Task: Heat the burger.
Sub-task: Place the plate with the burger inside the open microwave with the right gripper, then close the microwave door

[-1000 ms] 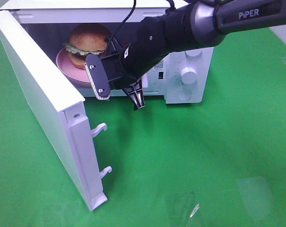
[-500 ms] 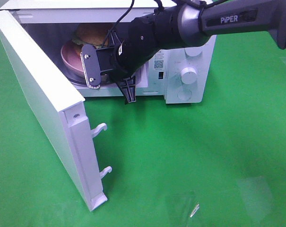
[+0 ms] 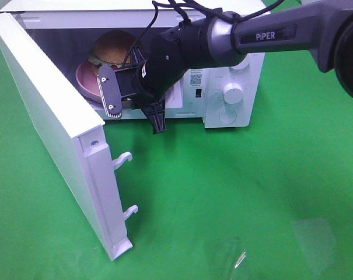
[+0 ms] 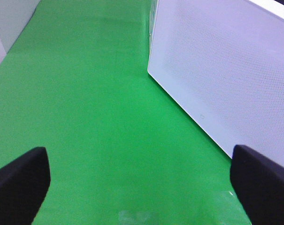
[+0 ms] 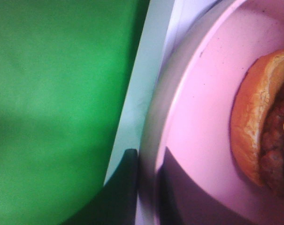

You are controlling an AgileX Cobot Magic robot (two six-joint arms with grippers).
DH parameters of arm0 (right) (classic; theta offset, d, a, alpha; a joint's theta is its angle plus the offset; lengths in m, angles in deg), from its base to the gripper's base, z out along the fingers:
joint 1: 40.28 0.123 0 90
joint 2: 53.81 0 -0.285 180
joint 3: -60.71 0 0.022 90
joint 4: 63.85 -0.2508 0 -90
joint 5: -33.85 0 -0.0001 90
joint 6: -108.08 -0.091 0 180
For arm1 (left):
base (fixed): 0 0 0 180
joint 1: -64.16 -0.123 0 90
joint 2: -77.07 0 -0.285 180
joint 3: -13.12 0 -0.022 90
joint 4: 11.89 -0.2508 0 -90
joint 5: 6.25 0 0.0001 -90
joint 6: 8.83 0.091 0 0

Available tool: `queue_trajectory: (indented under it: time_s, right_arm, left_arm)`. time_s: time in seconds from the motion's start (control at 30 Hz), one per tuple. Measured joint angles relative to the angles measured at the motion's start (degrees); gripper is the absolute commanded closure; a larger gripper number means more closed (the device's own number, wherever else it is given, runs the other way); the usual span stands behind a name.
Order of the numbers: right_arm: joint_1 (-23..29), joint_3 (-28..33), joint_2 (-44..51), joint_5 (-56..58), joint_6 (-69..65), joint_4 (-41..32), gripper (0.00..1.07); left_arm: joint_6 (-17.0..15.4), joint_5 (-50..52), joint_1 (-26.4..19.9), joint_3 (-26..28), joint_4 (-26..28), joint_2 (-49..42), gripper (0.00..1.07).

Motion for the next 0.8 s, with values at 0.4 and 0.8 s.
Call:
queue_trajectory:
  time_s: [0.4,0.8]
  right_arm:
    - [0.52,-0.17,-0.17,-0.8,-0.06,0.4,0.9]
    - [0.69,-0.69,0.46,-2.52,-3.5,0.34,0.71]
  left_arm:
    - [0.0,0.0,0.0,0.0,0.0,0.0,0.08]
    - [0.0,0.0,0.0,0.0,0.0,0.0,0.08]
